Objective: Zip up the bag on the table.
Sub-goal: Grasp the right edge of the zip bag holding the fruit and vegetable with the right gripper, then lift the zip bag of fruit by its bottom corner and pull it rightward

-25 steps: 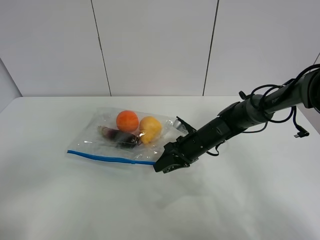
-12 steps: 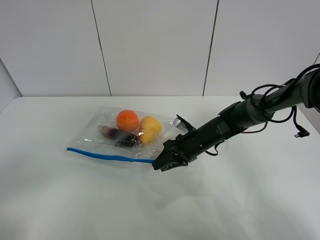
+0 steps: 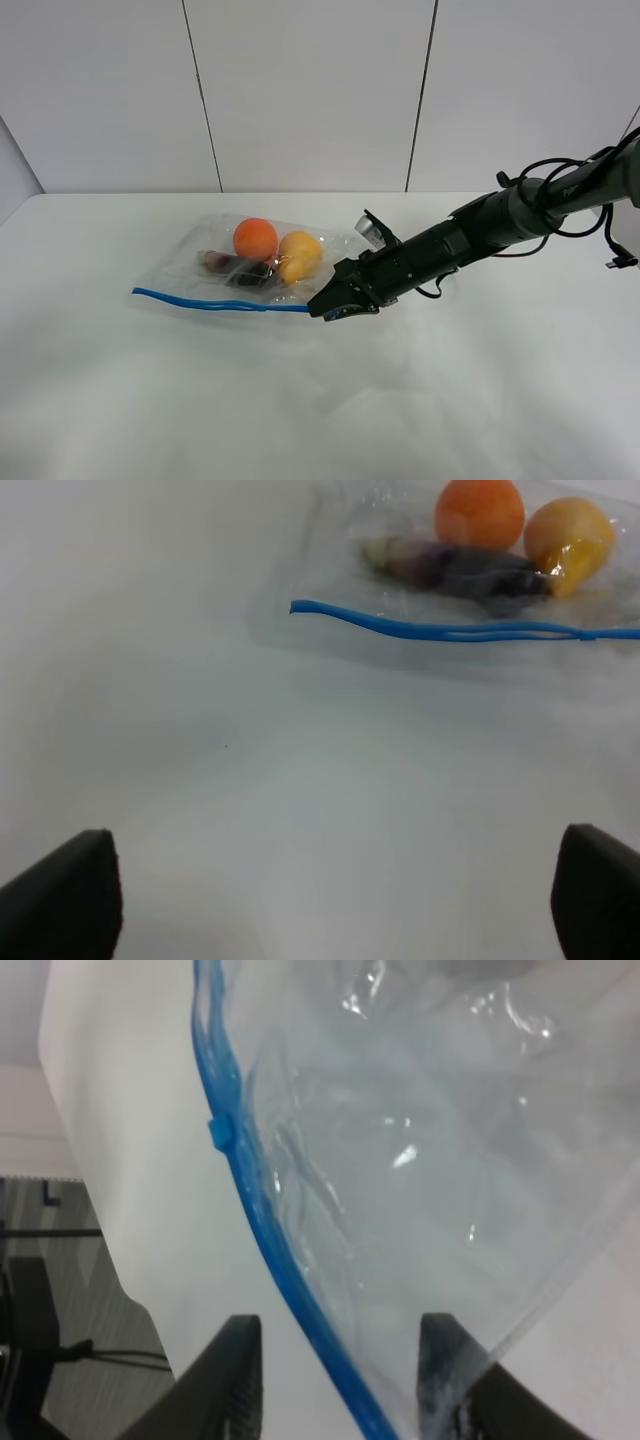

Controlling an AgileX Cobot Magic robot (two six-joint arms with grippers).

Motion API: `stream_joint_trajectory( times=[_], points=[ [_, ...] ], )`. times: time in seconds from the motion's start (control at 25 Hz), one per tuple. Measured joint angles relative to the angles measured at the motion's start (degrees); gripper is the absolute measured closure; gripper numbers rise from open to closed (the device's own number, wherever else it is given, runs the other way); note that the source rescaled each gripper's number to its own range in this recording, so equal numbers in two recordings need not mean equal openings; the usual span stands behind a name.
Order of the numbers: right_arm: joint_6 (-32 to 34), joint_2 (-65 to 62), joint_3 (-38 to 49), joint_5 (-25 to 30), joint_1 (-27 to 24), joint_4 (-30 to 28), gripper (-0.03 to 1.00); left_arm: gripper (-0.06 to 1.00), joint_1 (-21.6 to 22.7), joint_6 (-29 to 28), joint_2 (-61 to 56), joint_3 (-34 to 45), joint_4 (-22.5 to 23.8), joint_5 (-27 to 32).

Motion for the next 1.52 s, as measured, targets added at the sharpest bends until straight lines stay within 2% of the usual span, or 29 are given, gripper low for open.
stream_joint_trajectory(
  times=[0.16, 0.32, 0.4, 0.44, 0.68, 1.04, 1.32, 1.52],
  points=[
    [-0.41, 0.00, 0.00, 0.19, 0.00, 0.35, 0.59, -0.04, 0.00, 0.00, 0.00, 0.00, 0.00, 0.00],
    [-1.05, 0.00, 0.00, 0.25, 0.00, 0.40, 0.79, -0.04, 0.00, 0.00, 0.00, 0.00, 0.00, 0.05],
    [-1.58, 0.00, 0.00, 0.70, 0.00, 0.51, 0.94, -0.04, 0.00, 0.00, 0.00, 0.00, 0.00, 0.05],
    [-1.88, 0.00, 0.00, 1.03, 0.00, 0.66, 0.96, -0.04, 0.00, 0.00, 0.00, 0.00, 0.00, 0.05],
    [-2.10, 0.00, 0.00, 2.39, 0.00, 0.72, 0.97, -0.04, 0.00, 0.00, 0.00, 0.00, 0.00, 0.05],
    [-2.18, -3.42, 0.00, 10.58, 0.00, -0.05, 0.97, -0.04, 0.00, 0.00, 0.00, 0.00, 0.00, 0.05],
    [-2.51, -7.46, 0.00, 11.84, 0.00, -2.89, 0.97, -0.04, 0.00, 0.00, 0.00, 0.00, 0.00, 0.05],
    [-2.12, -7.57, 0.00, 10.24, 0.00, -5.45, 0.97, -0.04, 0.00, 0.00, 0.00, 0.00, 0.00, 0.05]
  ],
)
